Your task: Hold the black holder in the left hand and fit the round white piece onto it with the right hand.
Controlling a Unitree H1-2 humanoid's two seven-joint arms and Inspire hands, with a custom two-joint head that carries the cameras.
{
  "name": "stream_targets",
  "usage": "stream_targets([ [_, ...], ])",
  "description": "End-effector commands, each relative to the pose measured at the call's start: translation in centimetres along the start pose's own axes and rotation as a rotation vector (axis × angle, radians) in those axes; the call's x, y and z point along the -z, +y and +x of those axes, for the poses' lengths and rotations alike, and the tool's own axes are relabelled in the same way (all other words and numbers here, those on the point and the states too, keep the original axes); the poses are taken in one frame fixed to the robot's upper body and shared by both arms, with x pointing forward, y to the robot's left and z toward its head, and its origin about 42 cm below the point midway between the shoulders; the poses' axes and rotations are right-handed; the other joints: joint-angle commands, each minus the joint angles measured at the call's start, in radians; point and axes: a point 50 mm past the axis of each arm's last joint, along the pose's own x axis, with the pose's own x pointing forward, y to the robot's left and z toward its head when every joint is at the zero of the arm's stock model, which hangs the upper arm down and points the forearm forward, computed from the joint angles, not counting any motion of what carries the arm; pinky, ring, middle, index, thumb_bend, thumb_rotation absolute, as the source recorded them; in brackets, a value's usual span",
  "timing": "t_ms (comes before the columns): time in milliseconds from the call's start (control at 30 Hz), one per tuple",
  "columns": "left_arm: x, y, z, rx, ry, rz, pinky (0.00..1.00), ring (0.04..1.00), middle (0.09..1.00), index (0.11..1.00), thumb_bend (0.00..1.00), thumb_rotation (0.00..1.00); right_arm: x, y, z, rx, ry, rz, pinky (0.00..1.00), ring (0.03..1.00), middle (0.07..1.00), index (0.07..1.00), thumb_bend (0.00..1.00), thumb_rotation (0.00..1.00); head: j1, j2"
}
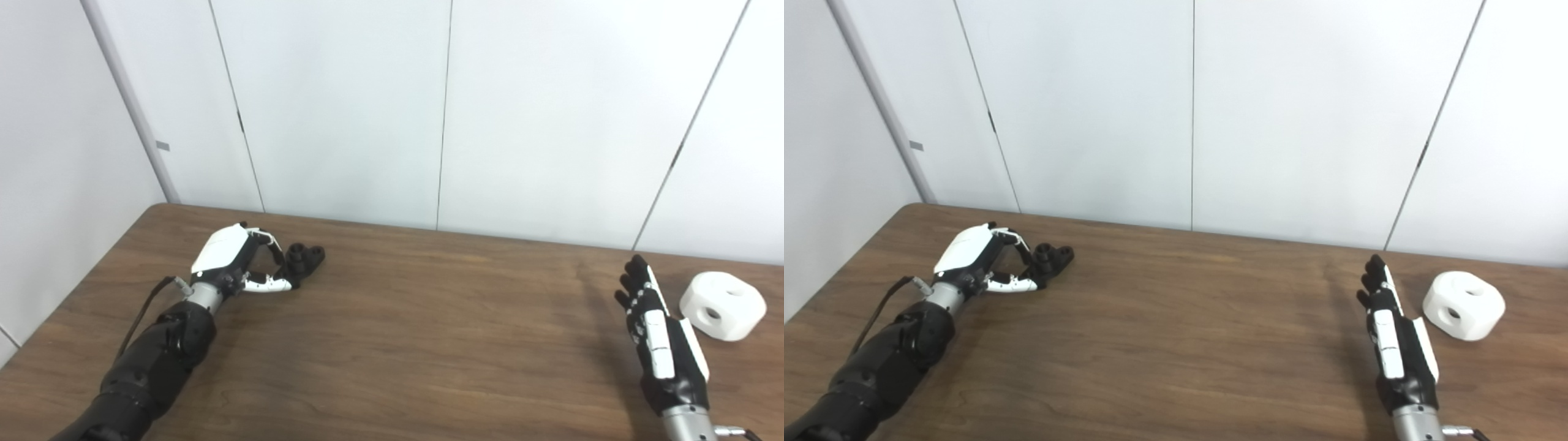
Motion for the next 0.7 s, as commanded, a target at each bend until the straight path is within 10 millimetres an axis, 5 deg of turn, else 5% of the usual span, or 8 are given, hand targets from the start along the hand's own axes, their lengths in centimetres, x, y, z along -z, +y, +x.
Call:
stream_targets([
  [0,-0.77,2.12,1.28,-0.048,-0.035,0.024,1.00,0.865,0.708,0.483,0.52,0.05,2.21,1.17,-2.33,0.019,0.077,0.043,0.97,0.994,0.996,0.996,0.38,1.00,0.002,0.002],
  [667,-1.46,1.20,1.24,0.011,-0.082,0.072,1.00,0.870,0.701,0.486,0.52,0.05,2.37,1.24,-2.25,0.011,0.065,0.047,0.99,1.000,1.000,1.000,0.39,1.00,-0.002,0.007],
])
